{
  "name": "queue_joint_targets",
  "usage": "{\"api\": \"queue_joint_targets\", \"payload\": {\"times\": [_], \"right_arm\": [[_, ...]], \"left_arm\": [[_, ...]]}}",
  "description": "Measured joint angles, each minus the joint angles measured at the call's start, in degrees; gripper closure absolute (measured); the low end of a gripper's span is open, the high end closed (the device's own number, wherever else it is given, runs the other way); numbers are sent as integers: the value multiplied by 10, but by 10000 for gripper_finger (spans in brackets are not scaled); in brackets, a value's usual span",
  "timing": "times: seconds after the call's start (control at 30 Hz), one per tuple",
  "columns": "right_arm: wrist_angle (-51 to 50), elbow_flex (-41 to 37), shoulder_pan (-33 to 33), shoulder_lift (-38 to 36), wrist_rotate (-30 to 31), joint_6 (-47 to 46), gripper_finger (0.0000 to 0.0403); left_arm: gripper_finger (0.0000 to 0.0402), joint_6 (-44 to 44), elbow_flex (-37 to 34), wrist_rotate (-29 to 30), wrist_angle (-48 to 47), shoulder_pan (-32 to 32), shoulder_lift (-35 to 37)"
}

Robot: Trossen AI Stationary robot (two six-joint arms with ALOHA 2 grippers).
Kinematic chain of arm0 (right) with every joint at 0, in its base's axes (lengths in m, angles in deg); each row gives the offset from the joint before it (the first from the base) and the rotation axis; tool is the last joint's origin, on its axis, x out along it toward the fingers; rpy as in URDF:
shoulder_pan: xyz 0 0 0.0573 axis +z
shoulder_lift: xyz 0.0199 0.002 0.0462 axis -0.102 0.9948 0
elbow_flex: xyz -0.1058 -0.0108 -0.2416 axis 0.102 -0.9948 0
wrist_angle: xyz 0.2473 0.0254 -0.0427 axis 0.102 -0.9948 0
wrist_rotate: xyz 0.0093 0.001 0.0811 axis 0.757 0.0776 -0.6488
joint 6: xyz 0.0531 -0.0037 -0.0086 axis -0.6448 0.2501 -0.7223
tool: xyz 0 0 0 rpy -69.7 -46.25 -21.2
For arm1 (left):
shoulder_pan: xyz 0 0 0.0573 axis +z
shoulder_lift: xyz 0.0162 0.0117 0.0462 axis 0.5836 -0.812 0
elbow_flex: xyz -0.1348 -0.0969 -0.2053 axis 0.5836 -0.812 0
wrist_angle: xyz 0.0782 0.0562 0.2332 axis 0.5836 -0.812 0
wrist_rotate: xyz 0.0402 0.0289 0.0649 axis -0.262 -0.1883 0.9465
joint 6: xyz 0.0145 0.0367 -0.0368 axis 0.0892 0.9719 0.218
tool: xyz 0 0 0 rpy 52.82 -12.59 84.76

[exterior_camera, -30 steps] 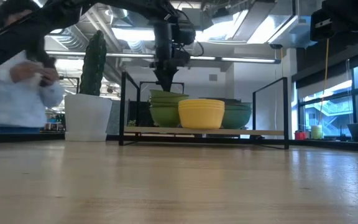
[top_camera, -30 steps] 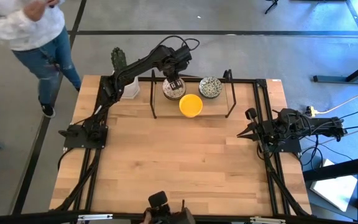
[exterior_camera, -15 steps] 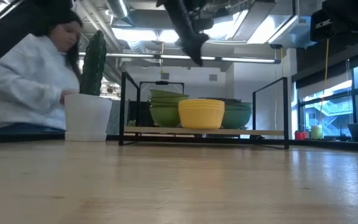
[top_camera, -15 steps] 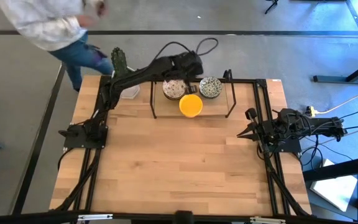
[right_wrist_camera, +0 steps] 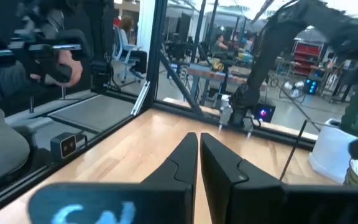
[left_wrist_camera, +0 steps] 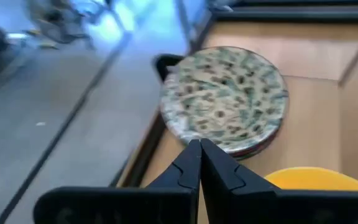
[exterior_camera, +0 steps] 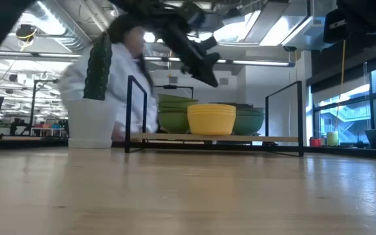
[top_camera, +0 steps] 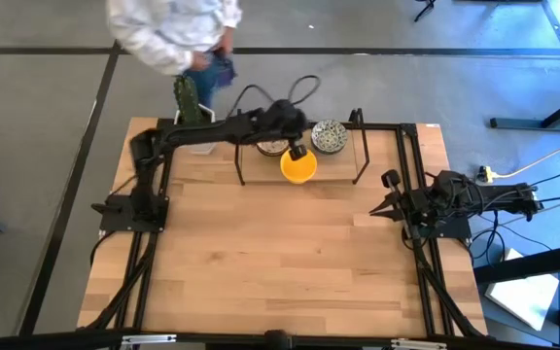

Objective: Pick & Place Mini bowls
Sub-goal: Stack the green bowl on top of the green bowls on the shelf

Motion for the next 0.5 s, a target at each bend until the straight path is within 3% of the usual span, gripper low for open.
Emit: {"api": "queue_joint_targets", "payload": {"times": [0.13,0.3,0.4,0.5], "right_arm": [[0,0,0,0,0,0,381],[2,0,0,0,1,0,381],[8,0,0,0,1,0,381],[12,0,0,0,1,0,381]], "left_arm": [[400,-38,-171,69,185,-14,92],[400,-92,-338,94,373,-44,178],[401,-120,-389,114,437,-56,188],[399,-129,-397,146,446,-66,179]]}}
